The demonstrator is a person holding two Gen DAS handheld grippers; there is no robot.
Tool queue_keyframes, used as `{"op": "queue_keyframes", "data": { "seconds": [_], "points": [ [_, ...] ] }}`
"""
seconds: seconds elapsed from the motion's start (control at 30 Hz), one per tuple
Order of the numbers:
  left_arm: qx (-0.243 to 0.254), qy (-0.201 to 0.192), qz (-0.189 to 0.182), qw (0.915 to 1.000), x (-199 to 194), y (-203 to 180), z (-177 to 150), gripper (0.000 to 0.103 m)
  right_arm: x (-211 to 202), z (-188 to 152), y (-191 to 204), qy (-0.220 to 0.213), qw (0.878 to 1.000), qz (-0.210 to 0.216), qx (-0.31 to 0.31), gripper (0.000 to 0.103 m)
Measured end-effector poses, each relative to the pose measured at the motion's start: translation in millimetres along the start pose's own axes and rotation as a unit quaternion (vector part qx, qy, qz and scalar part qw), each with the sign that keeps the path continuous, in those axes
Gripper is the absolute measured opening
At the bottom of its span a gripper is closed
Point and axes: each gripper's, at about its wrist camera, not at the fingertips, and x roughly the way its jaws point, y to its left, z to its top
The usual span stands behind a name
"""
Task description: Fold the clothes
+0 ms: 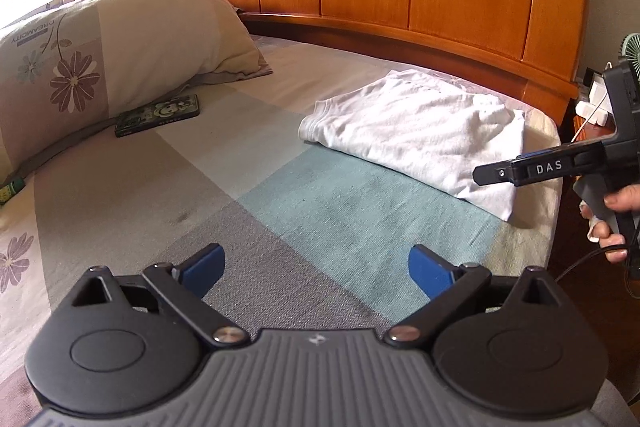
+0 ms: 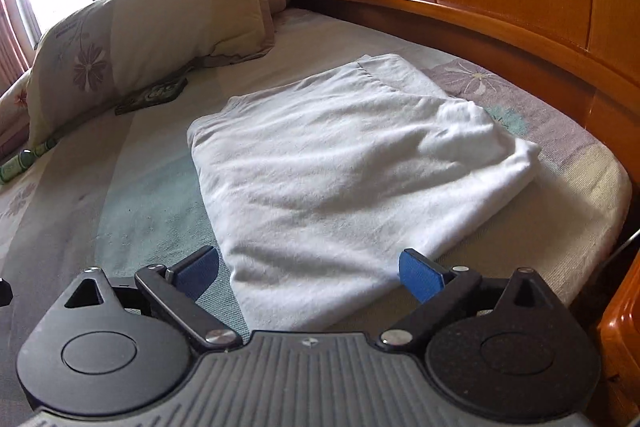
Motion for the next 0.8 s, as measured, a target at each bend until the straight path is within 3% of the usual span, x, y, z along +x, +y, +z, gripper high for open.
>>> {"op": "queue_keyframes", "data": {
  "seconds": [0.13, 0.27, 0.6, 0.8],
  "points": [
    [-0.001, 0.0, 0.003, 1.0, -9.1, -5.1, -0.8, 0.098, -6.8, -3.0, 19.4, -0.005, 0.999, 0.041, 0.005, 0.103],
    [-0.007, -0.001, 0.004, 1.0, -20.2, -8.0, -0.5, 0.098, 1.6, -7.3, 20.9, 0.043, 0.998, 0.023, 0.039, 0.103],
    [-0.033, 0.017, 0.015, 0.9992, -29.8, -16.6, 2.6, 0.098, -68.7, -9.0, 36.5, 0.029, 0.999, 0.002, 0.043, 0.103],
    [-0.008, 0.005, 0.013, 0.9999, -49.3, -45.0, 8.2, 0.098, -102.9, -27.5, 40.8, 0.027, 0.999, -0.002, 0.04, 0.103]
  ]
}}
